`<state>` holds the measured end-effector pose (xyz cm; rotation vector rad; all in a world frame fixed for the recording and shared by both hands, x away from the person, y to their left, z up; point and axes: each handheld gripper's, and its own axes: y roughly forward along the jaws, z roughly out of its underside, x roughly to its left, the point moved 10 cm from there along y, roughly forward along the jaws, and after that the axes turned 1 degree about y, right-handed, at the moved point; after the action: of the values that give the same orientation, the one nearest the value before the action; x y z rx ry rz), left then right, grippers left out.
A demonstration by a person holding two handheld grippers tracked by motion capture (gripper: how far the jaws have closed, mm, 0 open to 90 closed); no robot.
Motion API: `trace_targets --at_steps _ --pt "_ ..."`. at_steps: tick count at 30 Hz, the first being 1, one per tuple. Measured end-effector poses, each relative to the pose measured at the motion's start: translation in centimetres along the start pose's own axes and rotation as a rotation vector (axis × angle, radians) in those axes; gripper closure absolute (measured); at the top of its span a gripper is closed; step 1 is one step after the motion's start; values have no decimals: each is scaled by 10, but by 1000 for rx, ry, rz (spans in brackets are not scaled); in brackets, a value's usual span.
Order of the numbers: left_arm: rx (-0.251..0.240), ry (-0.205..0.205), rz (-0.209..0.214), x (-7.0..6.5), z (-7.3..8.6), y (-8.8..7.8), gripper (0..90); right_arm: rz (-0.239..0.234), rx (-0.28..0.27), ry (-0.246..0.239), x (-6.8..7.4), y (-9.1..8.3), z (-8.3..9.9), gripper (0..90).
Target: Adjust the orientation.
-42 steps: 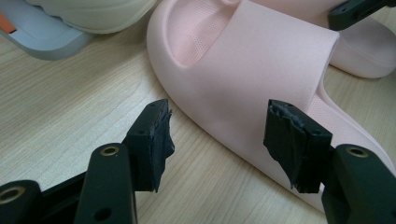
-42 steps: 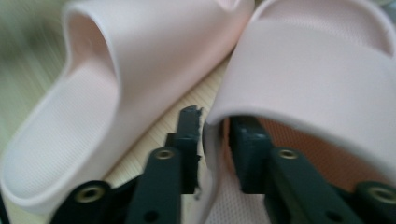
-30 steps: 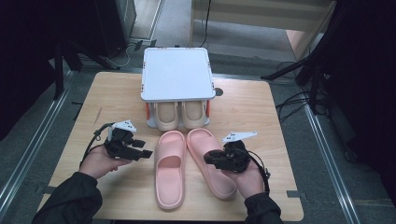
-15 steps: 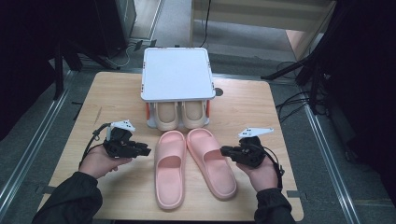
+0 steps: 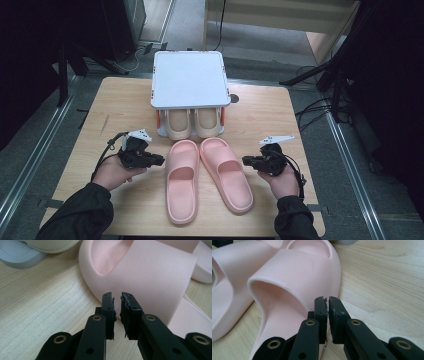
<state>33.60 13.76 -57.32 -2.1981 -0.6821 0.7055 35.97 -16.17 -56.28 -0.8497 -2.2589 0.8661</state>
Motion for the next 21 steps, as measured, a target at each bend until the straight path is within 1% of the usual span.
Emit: trace_targets --at_steps 1,3,5,6,13,18,21 --pt "1 0 -2 0 0 1 799 -1 5 5 0 2 0 858" --pt "3 -3 3 0 0 3 796 -5 18 -3 2 7 1 860" --pt "5 -4 6 -1 0 4 794 4 27 -12 3 10 1 860" --pt "6 -1 5 -1 0 5 792 -2 26 -16 4 11 1 859" --pt "31 18 13 -6 2 11 781 -2 31 -15 8 12 1 859" --pt "33 8 19 -5 2 12 771 -13 28 -23 13 16 2 854" --pt "33 14 17 -6 2 12 771 -18 30 -28 18 19 2 854"
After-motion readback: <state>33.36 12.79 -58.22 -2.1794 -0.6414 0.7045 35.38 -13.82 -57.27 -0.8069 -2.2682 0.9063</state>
